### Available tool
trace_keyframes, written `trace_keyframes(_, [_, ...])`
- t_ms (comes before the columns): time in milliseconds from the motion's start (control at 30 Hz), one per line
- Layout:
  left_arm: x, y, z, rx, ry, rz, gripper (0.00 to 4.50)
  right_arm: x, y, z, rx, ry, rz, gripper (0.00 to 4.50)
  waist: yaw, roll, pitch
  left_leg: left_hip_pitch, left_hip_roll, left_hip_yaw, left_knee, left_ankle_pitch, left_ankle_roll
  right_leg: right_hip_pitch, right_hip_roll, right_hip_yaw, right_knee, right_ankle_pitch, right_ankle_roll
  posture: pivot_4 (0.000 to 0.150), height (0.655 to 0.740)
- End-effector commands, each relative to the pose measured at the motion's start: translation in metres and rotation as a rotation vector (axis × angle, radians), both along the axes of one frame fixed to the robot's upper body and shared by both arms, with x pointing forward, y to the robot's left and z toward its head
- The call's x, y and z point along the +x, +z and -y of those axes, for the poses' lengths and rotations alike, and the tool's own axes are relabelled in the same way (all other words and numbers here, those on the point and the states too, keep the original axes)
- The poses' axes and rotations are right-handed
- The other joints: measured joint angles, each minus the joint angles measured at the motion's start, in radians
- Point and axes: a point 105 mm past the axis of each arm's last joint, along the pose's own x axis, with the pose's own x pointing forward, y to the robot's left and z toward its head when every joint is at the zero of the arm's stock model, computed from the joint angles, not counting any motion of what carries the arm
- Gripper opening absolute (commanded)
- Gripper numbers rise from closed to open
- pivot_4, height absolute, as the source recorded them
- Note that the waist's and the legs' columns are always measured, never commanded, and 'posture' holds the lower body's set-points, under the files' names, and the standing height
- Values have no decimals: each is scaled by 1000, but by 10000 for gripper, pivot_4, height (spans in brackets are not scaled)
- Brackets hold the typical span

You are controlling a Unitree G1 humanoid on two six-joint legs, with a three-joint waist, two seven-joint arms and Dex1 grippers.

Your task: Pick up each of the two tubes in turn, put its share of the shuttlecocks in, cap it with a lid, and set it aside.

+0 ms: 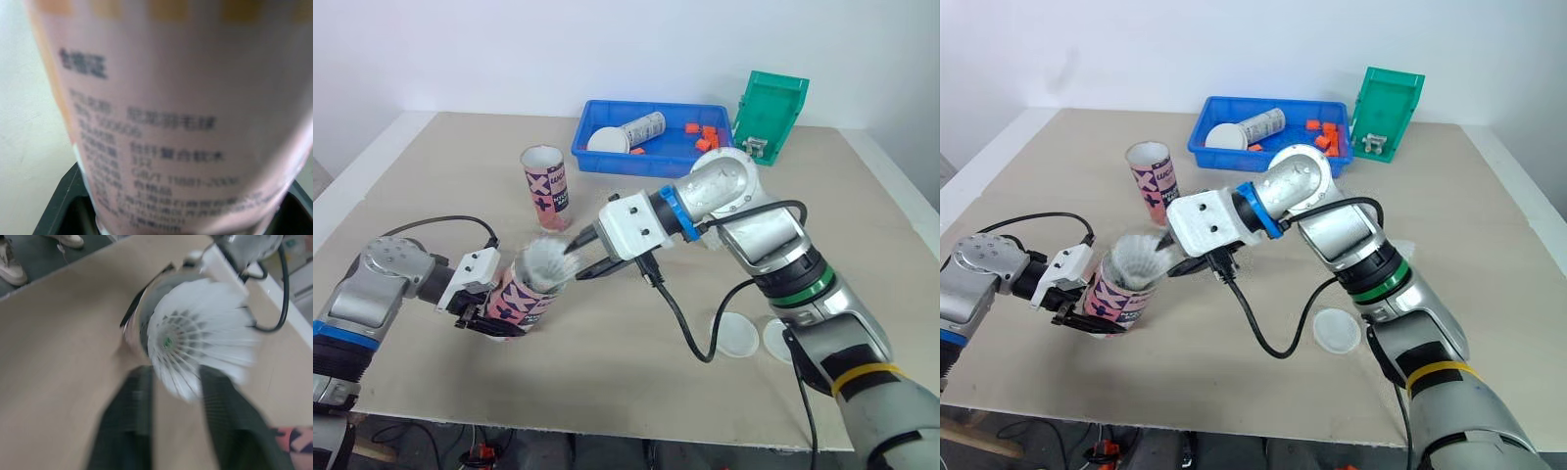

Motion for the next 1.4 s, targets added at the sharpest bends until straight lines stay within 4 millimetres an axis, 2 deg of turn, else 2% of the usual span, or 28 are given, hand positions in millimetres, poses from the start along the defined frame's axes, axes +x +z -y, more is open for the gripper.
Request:
trace_keyframes(33, [-3,-6,0,22,-5,-19,27584,-9,25,7,83,48,-70,24701,0,0,0,0,0,0,0,0,0,0,0,0,0,0,0,1500,7079])
trace_keyframes(133, [-3,-7,-1,24,-6,-20,27584,-4,31,5,133,25,-119,24701,-1,0,0,0,0,0,0,0,0,1,0,0,0,0,0,1500,7079])
trace_keyframes(167, [-3,-7,-1,25,-5,-20,27584,0,31,1,142,7,-128,20792,-1,0,0,0,0,0,0,0,0,0,0,0,0,0,-1,1500,7079])
trace_keyframes(233, [-3,-7,-2,26,-4,-20,27584,6,30,-6,151,-27,-135,16631,-2,0,0,1,0,0,0,0,0,1,0,0,1,1,-1,1500,7079])
trace_keyframes(333, [-3,-6,-3,25,3,-17,27584,7,19,-14,122,-16,-106,3270,-2,0,0,1,1,0,0,0,0,0,1,0,1,1,-1,1500,7079])
trace_keyframes(367, [-3,-5,-4,23,8,-16,27584,8,16,-17,111,-14,-92,859,-2,0,0,1,1,0,0,0,0,0,1,0,1,0,-1,1500,7079])
trace_keyframes(533, [-2,2,-8,7,37,-11,27584,6,2,-29,44,28,-27,859,-2,0,0,0,1,0,0,0,0,-1,1,0,1,0,-1,1500,7079])
trace_keyframes(667, [-2,3,-11,6,48,-14,27584,0,-13,-37,-73,86,0,859,-3,-1,1,0,1,0,0,0,0,-2,2,0,1,0,-1,1500,7079])
trace_keyframes(767, [-2,6,-9,-15,55,-14,27584,-6,-30,-50,-177,153,39,859,-4,-1,1,0,2,0,0,0,0,-3,3,0,2,1,-2,1500,7079])
trace_keyframes(967, [-1,7,-8,-25,61,-12,27584,-12,-48,-79,-245,209,37,859,-4,-1,0,0,3,0,0,0,0,-3,4,0,2,0,-3,1500,7079])
trace_keyframes(1100, [-1,8,-6,-41,72,-9,27584,-9,-55,-90,-275,215,56,859,-5,-1,0,0,4,0,-1,0,0,-4,5,0,3,0,-4,1500,7079])
trace_keyframes(1233, [-2,8,-6,-45,77,-8,27584,-5,-44,-96,-217,195,26,859,-5,-1,0,0,5,0,-1,0,-1,-4,6,0,3,0,-5,1500,7079])
trace_keyframes(1400, [-4,4,-5,-46,81,-11,27584,1,-7,-85,-90,160,-96,859,-3,-3,1,-1,6,0,-1,0,-1,-5,7,-1,4,1,-5,1500,7079])
